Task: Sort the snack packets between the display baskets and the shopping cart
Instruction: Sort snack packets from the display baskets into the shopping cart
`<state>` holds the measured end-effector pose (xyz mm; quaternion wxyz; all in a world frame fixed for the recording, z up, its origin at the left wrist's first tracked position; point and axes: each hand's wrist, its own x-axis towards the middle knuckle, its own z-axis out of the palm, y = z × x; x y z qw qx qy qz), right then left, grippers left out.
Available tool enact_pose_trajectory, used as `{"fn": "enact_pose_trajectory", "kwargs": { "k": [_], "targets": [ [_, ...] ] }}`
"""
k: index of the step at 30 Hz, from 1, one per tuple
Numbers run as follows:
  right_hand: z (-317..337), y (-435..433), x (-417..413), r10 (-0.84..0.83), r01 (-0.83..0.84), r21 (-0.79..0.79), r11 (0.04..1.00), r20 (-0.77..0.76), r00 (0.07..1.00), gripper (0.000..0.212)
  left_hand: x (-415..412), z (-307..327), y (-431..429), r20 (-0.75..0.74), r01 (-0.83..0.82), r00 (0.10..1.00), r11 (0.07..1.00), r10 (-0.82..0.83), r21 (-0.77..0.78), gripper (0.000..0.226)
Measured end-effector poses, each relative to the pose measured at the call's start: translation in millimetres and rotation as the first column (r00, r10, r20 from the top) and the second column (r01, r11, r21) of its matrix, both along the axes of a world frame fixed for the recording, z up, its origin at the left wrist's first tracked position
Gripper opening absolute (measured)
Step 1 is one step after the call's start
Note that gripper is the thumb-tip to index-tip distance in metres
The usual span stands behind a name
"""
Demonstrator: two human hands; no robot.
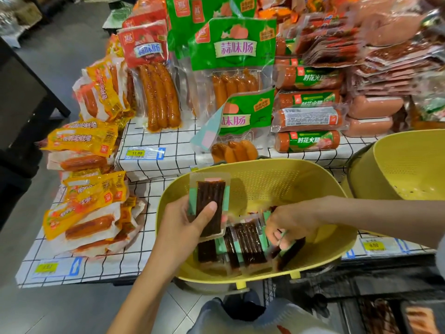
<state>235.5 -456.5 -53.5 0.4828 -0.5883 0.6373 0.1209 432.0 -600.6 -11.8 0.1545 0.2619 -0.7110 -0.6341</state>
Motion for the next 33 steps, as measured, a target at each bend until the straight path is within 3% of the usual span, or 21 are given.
{"fn": "enact_pose_trajectory", "kwargs": {
  "k": [3, 5, 7, 8, 10, 12, 13, 15, 17, 19, 20, 21, 22, 24, 26, 27, 30, 31, 33],
  "targets": [
    [1, -1, 1, -0.039, 0.039, 0.011, 0.999, 0.034, 0.999, 0.013, -1, 0, -1, -0.001, -0.007, 1.0, 0.999, 0.007, 0.035, 0.018],
    [10, -2, -3, -0.084, 0.086, -0.122, 0.989, 0.024, 0.996, 0.012, -1, 0, -2, -0.004, -0.018, 1.0, 0.999, 0.018, 0.044, 0.016],
    [24, -3, -11, -0.209, 0.236, -0.3, 0.924, 0.119, 0.971, 0.01, -1, -1, -2, 0.005, -0.051, 0.999, 0.996, 0.051, 0.075, 0.014],
    [32, -4, -15, -0.319, 0.389, -0.332, 0.859, 0.248, 0.915, 0.01, 0, 0, -3, 0.005, -0.078, 0.997, 0.989, 0.078, 0.122, 0.013],
    [48, -6, -16, -0.515, 0.705, -0.185, 0.684, 0.562, 0.647, 0.013, -1, 3, -3, -0.01, -0.107, 0.994, 0.964, 0.113, 0.244, 0.016],
    [57, -11, -8, -0.581, 0.835, 0.083, 0.544, 0.755, 0.304, 0.007, -2, 6, -2, -0.033, -0.066, 0.996, 0.925, 0.084, 0.373, 0.027],
    [58, -15, -2, -0.585, 0.843, 0.17, 0.51, 0.788, 0.195, 0.01, -3, 7, -1, -0.046, -0.026, 0.998, 0.905, 0.05, 0.425, 0.034],
    [56, -22, 11, -0.598, 0.838, 0.258, 0.48, 0.796, 0.097, 0.024, -7, 10, 4, -0.044, 0.008, 0.999, 0.902, 0.012, 0.432, 0.042],
    [53, -25, 15, -0.615, 0.854, 0.188, 0.485, 0.767, 0.18, 0.029, -10, 7, 8, -0.005, -0.05, 0.999, 0.946, 0.054, 0.32, 0.04],
    [50, -21, 13, -0.566, 0.794, -0.135, 0.592, 0.632, 0.529, 0.027, -9, 3, 9, 0.033, -0.112, 0.994, 0.962, 0.107, 0.248, 0.031],
    [46, -17, 10, -0.5, 0.657, -0.281, 0.699, 0.465, 0.731, 0.023, -8, 2, 8, 0.045, -0.129, 0.992, 0.96, 0.122, 0.247, 0.029],
    [40, -13, 8, -0.409, 0.478, -0.311, 0.821, 0.264, 0.874, 0.02, -6, 1, 6, 0.047, -0.137, 0.991, 0.957, 0.129, 0.258, 0.028],
    [33, -8, 8, -0.288, 0.304, -0.223, 0.926, 0.103, 0.952, 0.023, -4, 1, 4, 0.042, -0.133, 0.991, 0.954, 0.126, 0.269, 0.028],
    [16, 2, 12, -0.008, 0.01, 0.015, 1.0, -0.085, 0.996, 0.031, -2, 2, 3, 0.024, -0.109, 0.994, 0.955, 0.107, 0.275, 0.029],
    [11, 3, 18, 0.121, -0.116, 0.04, 0.992, -0.153, 0.981, 0.015, -1, 3, 3, 0.017, -0.096, 0.995, 0.956, 0.096, 0.278, 0.028],
    [12, 1, 19, 0.088, -0.091, -0.012, 0.996, -0.166, 0.982, 0.006, -1, 3, 3, 0.013, -0.102, 0.995, 0.953, 0.103, 0.285, 0.028],
    [26, -5, 5, -0.175, 0.15, -0.238, 0.96, -0.086, 0.981, 0.008, 3, 5, 2, -0.013, -0.156, 0.986, 0.946, 0.166, 0.286, 0.027],
    [33, -5, -2, -0.277, 0.279, -0.292, 0.915, 0.051, 0.96, 0.008, 5, 6, 1, -0.021, -0.182, 0.981, 0.946, 0.195, 0.267, 0.028],
    [49, -3, -11, -0.452, 0.566, -0.262, 0.782, 0.387, 0.804, 0.012, 8, 7, 0, -0.039, -0.243, 0.966, 0.951, 0.255, 0.192, 0.025]
  ]
}}
